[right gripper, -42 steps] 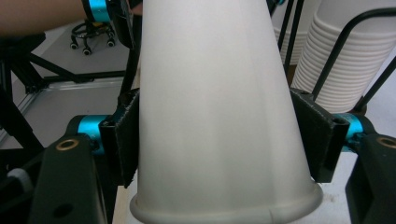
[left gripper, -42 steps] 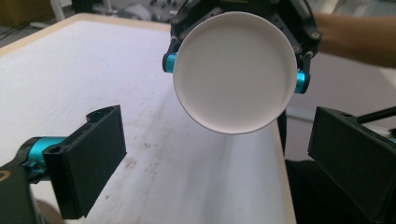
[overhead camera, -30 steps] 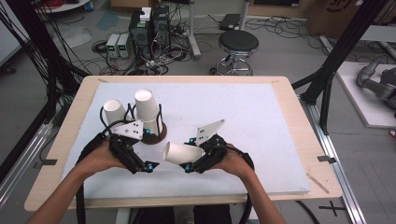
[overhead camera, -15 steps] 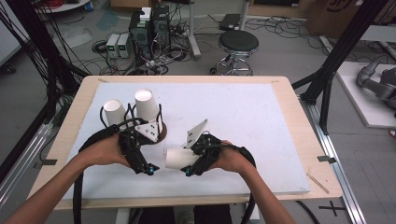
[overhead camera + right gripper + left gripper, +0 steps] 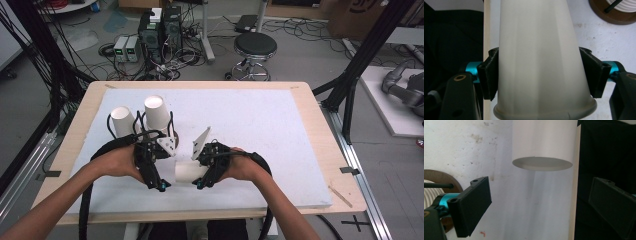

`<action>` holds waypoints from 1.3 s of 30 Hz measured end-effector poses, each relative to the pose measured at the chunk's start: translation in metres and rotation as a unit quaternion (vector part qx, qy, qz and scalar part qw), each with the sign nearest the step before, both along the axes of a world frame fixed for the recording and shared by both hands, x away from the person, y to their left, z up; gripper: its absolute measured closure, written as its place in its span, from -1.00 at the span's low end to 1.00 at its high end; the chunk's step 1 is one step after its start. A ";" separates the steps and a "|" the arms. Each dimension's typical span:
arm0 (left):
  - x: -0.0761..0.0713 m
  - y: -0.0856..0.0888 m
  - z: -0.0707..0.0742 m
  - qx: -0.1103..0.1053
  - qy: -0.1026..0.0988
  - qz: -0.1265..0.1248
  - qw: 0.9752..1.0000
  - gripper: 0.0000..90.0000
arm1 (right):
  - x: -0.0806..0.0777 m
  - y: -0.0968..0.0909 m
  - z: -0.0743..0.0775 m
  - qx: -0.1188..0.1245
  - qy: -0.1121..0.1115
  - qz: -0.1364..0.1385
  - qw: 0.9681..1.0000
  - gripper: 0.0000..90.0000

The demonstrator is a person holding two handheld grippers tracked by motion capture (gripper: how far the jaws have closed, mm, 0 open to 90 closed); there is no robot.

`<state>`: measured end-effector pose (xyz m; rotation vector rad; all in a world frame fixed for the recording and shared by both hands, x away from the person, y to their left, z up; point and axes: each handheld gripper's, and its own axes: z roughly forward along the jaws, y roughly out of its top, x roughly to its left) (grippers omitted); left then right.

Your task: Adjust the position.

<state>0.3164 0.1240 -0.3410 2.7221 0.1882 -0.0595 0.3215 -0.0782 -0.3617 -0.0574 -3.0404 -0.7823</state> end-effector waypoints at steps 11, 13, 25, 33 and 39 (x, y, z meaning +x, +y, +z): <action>0.001 -0.011 -0.003 0.006 0.010 -0.013 1.000 -0.91 | -0.003 0.007 0.001 -0.014 0.002 0.015 1.000 -0.39; 0.001 -0.012 -0.003 -0.001 0.013 -0.013 1.000 -0.91 | -0.003 0.007 0.001 -0.014 0.001 0.018 1.000 -0.39; 0.000 -0.022 -0.009 0.006 0.019 -0.019 1.000 -0.91 | -0.004 0.007 0.003 -0.006 0.000 0.023 1.000 -0.39; 0.000 -0.025 -0.010 0.009 0.022 -0.022 0.999 -0.52 | -0.004 0.007 0.003 -0.004 -0.002 0.027 1.000 -0.39; -0.006 -0.028 -0.012 -0.022 0.030 0.000 0.999 -0.24 | -0.004 0.009 0.001 -0.009 -0.002 0.025 1.000 -0.39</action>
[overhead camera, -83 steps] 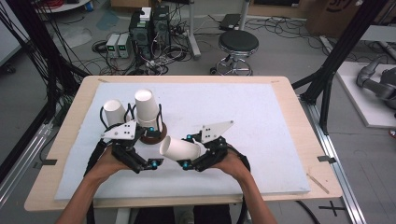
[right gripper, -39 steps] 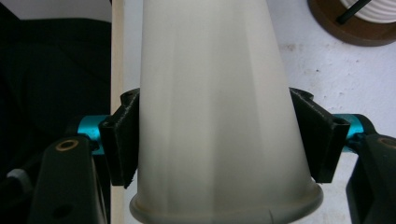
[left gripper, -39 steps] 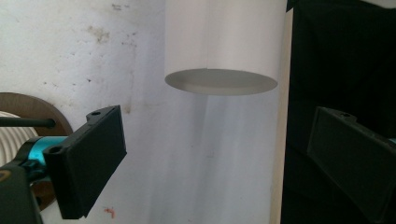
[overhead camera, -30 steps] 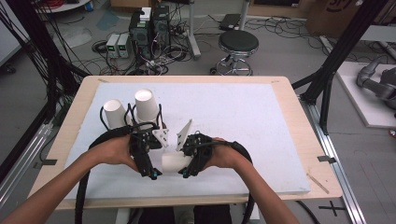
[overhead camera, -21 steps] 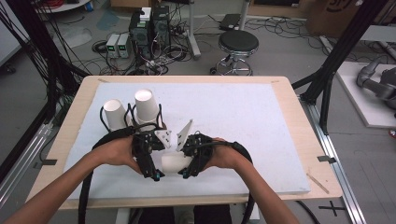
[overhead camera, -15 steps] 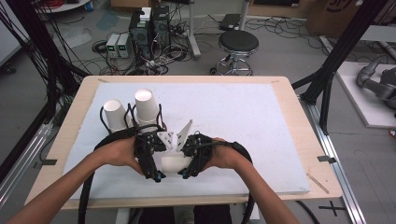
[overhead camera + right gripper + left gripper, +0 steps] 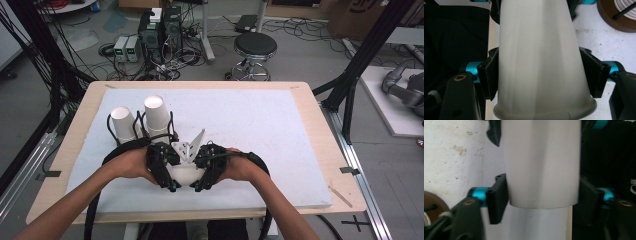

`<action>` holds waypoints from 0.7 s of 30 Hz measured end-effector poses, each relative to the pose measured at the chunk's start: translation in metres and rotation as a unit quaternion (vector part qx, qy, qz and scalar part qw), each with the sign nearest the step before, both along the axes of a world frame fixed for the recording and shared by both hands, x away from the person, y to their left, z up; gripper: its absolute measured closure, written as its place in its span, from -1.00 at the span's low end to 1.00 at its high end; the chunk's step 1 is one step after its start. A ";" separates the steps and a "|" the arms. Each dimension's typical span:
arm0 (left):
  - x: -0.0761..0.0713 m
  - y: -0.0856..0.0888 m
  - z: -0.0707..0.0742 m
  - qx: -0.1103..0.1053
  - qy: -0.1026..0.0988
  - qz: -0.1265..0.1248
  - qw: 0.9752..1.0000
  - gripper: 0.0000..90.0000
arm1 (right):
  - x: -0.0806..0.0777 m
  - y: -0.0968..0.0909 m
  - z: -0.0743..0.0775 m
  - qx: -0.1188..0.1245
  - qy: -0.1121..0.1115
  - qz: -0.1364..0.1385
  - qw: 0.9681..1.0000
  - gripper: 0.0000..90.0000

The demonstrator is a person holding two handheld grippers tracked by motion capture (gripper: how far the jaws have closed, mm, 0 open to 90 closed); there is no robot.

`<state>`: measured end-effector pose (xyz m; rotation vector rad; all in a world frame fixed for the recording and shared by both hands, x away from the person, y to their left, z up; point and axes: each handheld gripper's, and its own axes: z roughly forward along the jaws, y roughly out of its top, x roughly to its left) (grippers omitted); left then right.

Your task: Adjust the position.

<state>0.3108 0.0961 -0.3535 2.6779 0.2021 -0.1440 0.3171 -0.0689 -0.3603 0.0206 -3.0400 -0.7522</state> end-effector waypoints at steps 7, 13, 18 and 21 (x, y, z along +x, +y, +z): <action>0.001 -0.001 0.000 0.006 -0.005 0.003 1.000 -0.22 | 0.000 -0.001 -0.001 0.001 0.000 0.000 1.000 -0.38; 0.004 0.000 0.002 0.028 -0.007 -0.016 0.999 -0.21 | -0.003 0.000 -0.002 0.010 0.023 -0.021 0.999 -0.39; 0.004 0.000 0.001 0.035 -0.010 -0.019 0.999 -0.21 | -0.003 0.001 -0.003 0.018 0.025 -0.016 0.999 -0.60; 0.005 0.000 0.002 0.044 -0.011 -0.027 0.999 -0.21 | 0.003 -0.004 -0.002 0.046 0.008 0.000 0.999 -0.60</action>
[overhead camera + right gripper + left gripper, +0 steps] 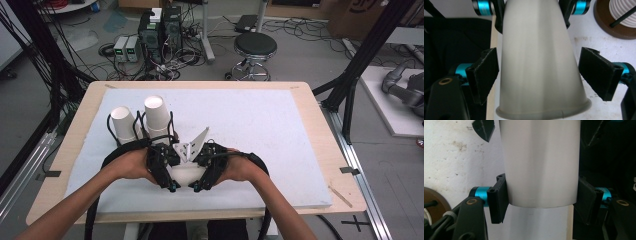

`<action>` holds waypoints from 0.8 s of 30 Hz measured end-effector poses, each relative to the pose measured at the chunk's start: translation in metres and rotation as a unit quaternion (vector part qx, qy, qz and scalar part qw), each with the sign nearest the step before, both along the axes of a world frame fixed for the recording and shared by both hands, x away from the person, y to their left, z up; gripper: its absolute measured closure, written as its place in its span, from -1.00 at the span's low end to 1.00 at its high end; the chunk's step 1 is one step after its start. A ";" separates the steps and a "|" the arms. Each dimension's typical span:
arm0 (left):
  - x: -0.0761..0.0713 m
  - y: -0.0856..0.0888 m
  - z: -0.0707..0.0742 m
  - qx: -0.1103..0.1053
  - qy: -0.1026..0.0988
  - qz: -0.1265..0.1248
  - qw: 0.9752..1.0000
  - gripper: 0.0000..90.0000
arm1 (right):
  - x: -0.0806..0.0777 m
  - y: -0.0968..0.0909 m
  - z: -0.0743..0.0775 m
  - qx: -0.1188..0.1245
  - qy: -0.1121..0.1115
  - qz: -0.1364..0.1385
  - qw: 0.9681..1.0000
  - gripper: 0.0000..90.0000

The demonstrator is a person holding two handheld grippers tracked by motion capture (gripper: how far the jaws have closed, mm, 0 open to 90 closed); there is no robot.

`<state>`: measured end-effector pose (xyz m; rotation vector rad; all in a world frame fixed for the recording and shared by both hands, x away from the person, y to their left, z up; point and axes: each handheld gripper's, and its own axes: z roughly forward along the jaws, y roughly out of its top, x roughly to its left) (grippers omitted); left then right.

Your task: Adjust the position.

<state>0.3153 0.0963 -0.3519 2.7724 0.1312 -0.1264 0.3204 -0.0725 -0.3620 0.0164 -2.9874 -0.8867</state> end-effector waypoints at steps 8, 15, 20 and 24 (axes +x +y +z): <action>0.001 -0.001 -0.002 0.005 -0.003 -0.001 1.000 -0.21 | 0.000 -0.006 0.004 0.021 0.002 -0.005 1.000 -0.60; -0.001 -0.005 -0.004 0.012 -0.003 -0.004 1.000 -0.21 | 0.000 -0.010 0.011 0.040 -0.001 -0.009 0.999 -0.60; -0.002 -0.007 -0.005 0.011 -0.008 -0.010 1.000 -0.22 | 0.000 -0.017 0.024 0.076 -0.012 -0.011 0.997 -0.60; -0.003 -0.006 -0.003 0.006 -0.017 -0.008 1.000 -0.21 | 0.000 -0.022 0.029 0.098 -0.016 -0.019 0.995 -0.60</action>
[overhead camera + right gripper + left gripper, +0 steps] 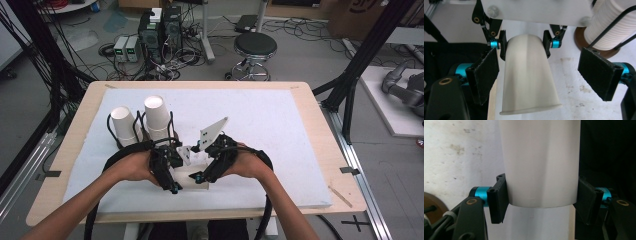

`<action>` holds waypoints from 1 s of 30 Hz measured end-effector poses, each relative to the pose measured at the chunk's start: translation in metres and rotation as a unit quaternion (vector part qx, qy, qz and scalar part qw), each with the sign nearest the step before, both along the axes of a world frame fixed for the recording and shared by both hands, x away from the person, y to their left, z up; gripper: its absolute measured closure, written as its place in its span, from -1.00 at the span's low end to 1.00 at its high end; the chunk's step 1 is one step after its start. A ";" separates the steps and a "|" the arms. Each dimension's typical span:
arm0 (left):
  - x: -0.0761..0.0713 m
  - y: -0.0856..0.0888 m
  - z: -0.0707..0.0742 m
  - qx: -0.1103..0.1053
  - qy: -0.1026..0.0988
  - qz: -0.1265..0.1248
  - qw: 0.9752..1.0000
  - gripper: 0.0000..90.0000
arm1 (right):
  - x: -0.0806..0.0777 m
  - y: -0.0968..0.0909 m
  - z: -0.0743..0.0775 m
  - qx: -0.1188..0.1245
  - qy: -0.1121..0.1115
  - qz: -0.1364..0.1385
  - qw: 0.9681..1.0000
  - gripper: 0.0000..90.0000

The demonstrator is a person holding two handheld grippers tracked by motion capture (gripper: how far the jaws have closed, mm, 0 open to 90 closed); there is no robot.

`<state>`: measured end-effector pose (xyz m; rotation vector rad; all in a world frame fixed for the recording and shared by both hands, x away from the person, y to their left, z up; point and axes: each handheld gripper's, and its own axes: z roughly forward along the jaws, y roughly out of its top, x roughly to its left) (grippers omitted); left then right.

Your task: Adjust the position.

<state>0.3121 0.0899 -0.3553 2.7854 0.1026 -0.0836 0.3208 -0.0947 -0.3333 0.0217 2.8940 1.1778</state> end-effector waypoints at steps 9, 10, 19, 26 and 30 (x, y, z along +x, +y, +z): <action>-0.001 0.012 -0.003 -0.046 -0.005 0.021 0.999 -0.21 | -0.001 -0.020 0.012 0.054 -0.012 -0.019 0.998 -0.60; -0.002 0.014 -0.004 -0.058 -0.006 0.023 0.998 -0.22 | -0.001 -0.024 0.014 0.064 -0.014 -0.023 0.998 -0.60; -0.005 0.037 -0.011 -0.143 -0.009 0.061 0.988 -0.22 | -0.002 -0.045 0.014 0.097 -0.019 -0.047 0.994 -0.60; -0.007 0.054 -0.008 -0.211 -0.023 0.089 0.973 -0.22 | -0.003 -0.060 0.009 0.116 -0.022 -0.062 0.991 -0.60; -0.007 0.061 -0.007 -0.246 -0.027 0.099 0.964 -0.22 | -0.004 -0.066 0.003 0.126 -0.018 -0.074 0.989 -0.60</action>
